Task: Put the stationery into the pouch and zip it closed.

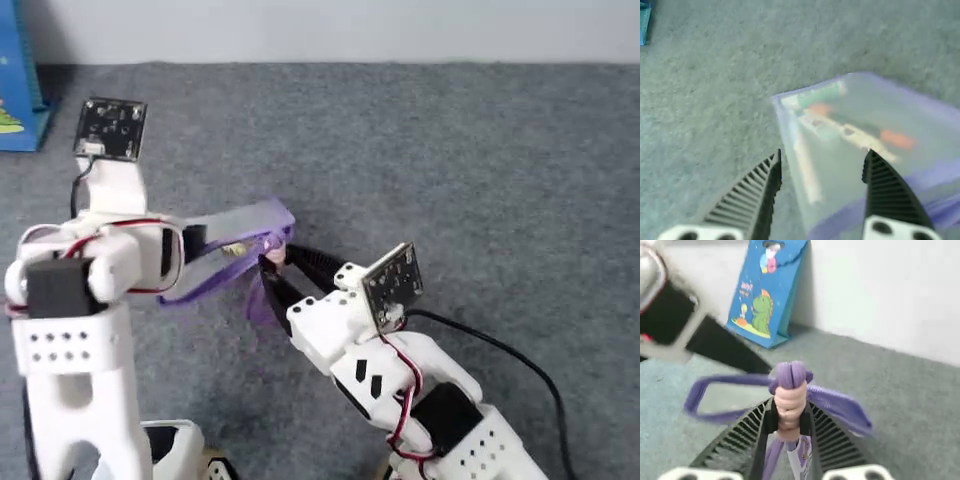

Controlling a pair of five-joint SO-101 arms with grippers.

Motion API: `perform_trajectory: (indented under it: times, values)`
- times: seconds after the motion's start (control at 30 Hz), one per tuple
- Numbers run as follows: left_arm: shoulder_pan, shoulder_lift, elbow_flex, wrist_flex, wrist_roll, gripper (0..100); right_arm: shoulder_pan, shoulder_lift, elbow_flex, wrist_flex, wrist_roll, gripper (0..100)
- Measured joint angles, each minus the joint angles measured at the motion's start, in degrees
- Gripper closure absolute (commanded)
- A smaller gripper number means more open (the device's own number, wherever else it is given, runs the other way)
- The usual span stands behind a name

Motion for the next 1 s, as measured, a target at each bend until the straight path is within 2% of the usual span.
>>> perform_trajectory:
  times: [0.27, 0.43, 0.63, 0.8, 1.0]
  values:
    - [0.18, -19.34, 0.0, 7.47, -4.31, 74, 0.0, 10.37, -8.18, -0.7, 0.18, 99.1]
    - [-0.26, -32.09, 1.23, 8.35, -6.42, 75, 0.0, 16.88, -14.77, -0.7, 0.18, 99.1]
    - [-0.53, -33.41, 12.57, 8.26, -9.14, 75, -1.41, 19.96, -18.99, 0.26, 0.18, 99.1]
    - [-0.97, -33.41, 20.48, 3.34, -9.76, 75, -2.99, 19.87, -19.52, 4.22, 2.55, 99.1]
    - [-7.65, -33.32, 28.57, -7.3, -9.76, 75, -2.99, 19.96, -24.7, 11.25, 4.75, 99.1]
